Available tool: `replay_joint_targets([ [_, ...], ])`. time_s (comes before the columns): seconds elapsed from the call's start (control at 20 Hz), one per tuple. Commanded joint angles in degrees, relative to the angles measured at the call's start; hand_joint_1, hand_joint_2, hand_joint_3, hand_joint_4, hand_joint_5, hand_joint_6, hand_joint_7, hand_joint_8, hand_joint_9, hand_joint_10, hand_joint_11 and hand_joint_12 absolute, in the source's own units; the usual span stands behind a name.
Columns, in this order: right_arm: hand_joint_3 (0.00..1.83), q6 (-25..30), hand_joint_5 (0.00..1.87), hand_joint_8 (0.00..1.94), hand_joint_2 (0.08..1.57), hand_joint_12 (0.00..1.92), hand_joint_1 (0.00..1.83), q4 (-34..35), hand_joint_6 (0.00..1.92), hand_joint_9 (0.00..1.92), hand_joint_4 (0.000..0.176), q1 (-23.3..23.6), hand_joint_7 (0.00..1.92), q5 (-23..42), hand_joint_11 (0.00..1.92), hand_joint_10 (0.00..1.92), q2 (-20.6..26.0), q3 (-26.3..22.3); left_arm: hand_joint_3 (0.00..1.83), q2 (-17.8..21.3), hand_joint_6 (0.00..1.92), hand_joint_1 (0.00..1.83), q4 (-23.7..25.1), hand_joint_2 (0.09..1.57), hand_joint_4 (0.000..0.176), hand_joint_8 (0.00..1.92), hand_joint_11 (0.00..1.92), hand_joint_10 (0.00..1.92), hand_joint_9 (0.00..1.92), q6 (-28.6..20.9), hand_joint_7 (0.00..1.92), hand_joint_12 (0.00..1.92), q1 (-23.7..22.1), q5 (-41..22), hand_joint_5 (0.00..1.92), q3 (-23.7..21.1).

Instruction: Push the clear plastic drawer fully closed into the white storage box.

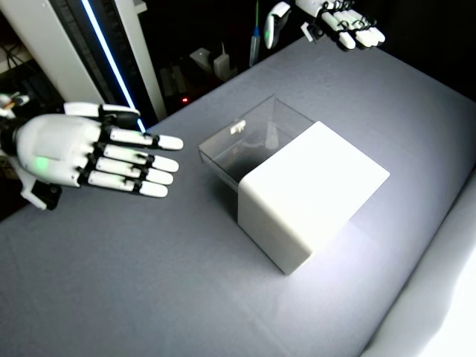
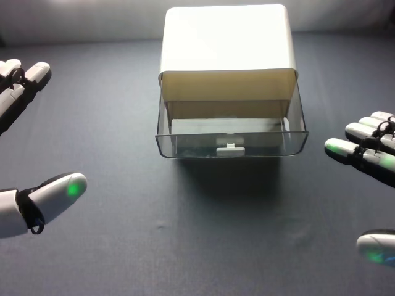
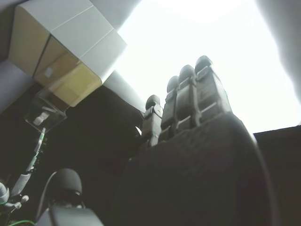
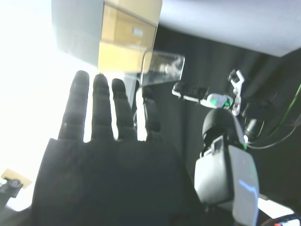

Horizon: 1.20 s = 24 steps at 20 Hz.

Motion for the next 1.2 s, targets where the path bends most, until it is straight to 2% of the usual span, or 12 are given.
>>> replay_joint_targets([
  [0.0, 0.00, 0.8, 0.03, 0.00, 1.15, 0.00, 0.00, -1.6, 0.01, 0.00, 0.173, 0.0, 0.00, 6.6, 0.00, 0.00, 0.1, -0.5, 0.53, 0.2, 0.00, 0.00, 0.5, 0.60, 0.176, 0.00, 0.00, 0.00, 0.00, -0.2, 0.00, 0.00, -0.5, -7.1, 0.00, -0.1],
  [0.15, 0.00, 1.8, 0.01, 0.00, 1.14, 0.00, 0.00, -3.6, 0.00, 0.00, 0.176, -0.1, 0.00, 4.9, 0.00, 0.00, -0.1, -0.9, 0.53, 0.2, 0.00, 0.00, 0.5, 0.60, 0.176, 0.00, 0.00, 0.00, 0.00, -0.1, 0.00, 0.00, -0.6, -7.1, 0.00, -0.1],
  [0.2, 0.00, 1.8, 0.00, 0.00, 1.14, 0.00, 0.07, -4.1, 0.00, 0.00, 0.176, -0.1, 0.00, 4.4, 0.00, 0.00, -0.2, -1.1, 0.53, 0.2, 0.00, 0.00, 0.5, 0.60, 0.176, 0.00, 0.00, 0.00, 0.00, -0.1, 0.00, 0.00, -0.6, -7.1, 0.00, -0.1],
  [0.55, 0.00, 3.0, 0.00, 0.00, 1.16, 0.00, 0.00, -6.8, 0.00, 0.00, 0.176, 0.5, 0.00, 1.9, 0.00, 0.00, -1.2, -0.9, 0.52, 0.1, 0.00, 0.00, 0.5, 0.60, 0.176, 0.00, 0.00, 0.00, 0.00, -0.1, 0.00, 0.00, -0.7, -7.1, 0.00, -0.1],
  [0.85, 0.00, 2.9, 0.10, 0.00, 1.16, 0.00, 0.00, -8.0, 0.01, 0.00, 0.176, 3.2, 0.00, -2.2, 0.00, 0.00, -3.4, 1.0, 0.52, -0.1, 0.00, 0.00, 0.6, 0.60, 0.176, 0.00, 0.00, 0.00, 0.00, 0.0, 0.00, 0.00, -0.9, -7.1, 0.00, 0.0],
  [1.15, 0.01, 2.9, 0.03, 0.00, 1.19, 0.00, 0.00, -8.9, 0.00, 0.00, 0.176, 6.1, 0.00, -5.0, 0.00, 0.00, -6.2, 2.9, 0.52, 0.0, 0.00, 0.00, 0.6, 0.61, 0.176, 0.00, 0.00, 0.00, 0.00, -0.1, 0.00, 0.00, -0.8, -7.1, 0.00, 0.1],
])
